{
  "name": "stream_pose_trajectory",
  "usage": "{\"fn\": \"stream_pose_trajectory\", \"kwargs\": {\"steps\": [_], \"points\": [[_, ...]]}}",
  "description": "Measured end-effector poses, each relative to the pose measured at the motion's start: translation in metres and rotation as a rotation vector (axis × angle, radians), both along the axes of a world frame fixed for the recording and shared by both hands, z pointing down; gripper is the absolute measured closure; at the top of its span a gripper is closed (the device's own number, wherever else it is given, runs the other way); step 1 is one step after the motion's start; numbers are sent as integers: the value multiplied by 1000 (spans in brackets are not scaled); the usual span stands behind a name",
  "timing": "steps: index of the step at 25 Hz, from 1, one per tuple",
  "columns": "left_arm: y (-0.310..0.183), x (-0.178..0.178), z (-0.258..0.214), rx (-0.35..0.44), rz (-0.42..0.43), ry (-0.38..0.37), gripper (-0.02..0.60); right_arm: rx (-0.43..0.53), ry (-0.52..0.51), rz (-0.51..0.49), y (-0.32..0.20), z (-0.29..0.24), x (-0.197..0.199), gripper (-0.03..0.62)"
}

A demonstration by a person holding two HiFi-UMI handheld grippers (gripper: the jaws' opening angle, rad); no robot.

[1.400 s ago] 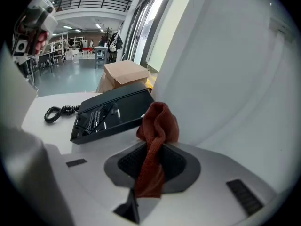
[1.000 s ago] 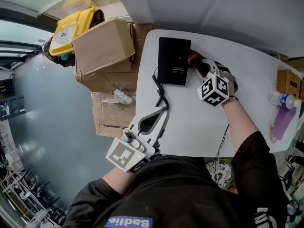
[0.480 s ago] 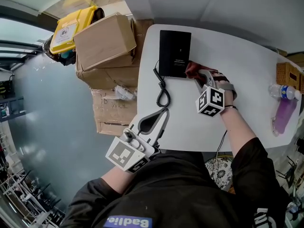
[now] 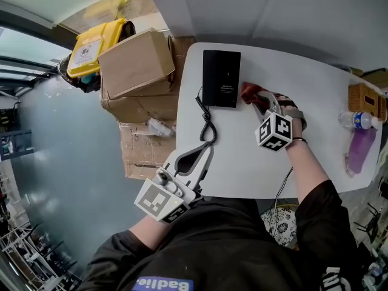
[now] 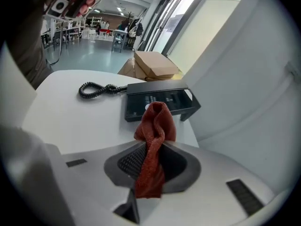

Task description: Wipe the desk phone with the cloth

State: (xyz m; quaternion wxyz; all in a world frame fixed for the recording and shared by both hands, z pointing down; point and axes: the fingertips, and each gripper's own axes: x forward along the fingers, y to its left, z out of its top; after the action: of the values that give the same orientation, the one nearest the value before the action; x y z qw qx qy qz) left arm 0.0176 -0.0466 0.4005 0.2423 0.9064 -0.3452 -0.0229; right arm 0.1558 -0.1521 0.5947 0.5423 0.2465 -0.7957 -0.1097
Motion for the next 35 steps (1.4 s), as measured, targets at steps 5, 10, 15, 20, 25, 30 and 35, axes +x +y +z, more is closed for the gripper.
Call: {"fn": "stream_pose_trajectory", "kwargs": {"steps": [5,10,15,20,25,30,35], "points": [[-11,2,-16,32,-10,28,568,56,-16,21,-48,-40,8,511],[-23,-12,-17,44,-47,-12,568,69,-69,31,-97,-77,0,511],[-34,-26,-16,35,-91,-5,568,40,-100,27,-137,-89,-16,511],[-39,-38,-7,-7,-131,8,568,-18,-50,-28,-160,-72,-36,511],[-42,-58,1,-20,-174,9,568,-83,-20,-77,-164,-57,-55,510],[-42,-81,9,-10,-212,5,568,-108,-19,-98,-170,-55,-78,511],[-38,-99,9,-13,-237,7,568,-115,5,-141,-173,-55,-102,510]]}}
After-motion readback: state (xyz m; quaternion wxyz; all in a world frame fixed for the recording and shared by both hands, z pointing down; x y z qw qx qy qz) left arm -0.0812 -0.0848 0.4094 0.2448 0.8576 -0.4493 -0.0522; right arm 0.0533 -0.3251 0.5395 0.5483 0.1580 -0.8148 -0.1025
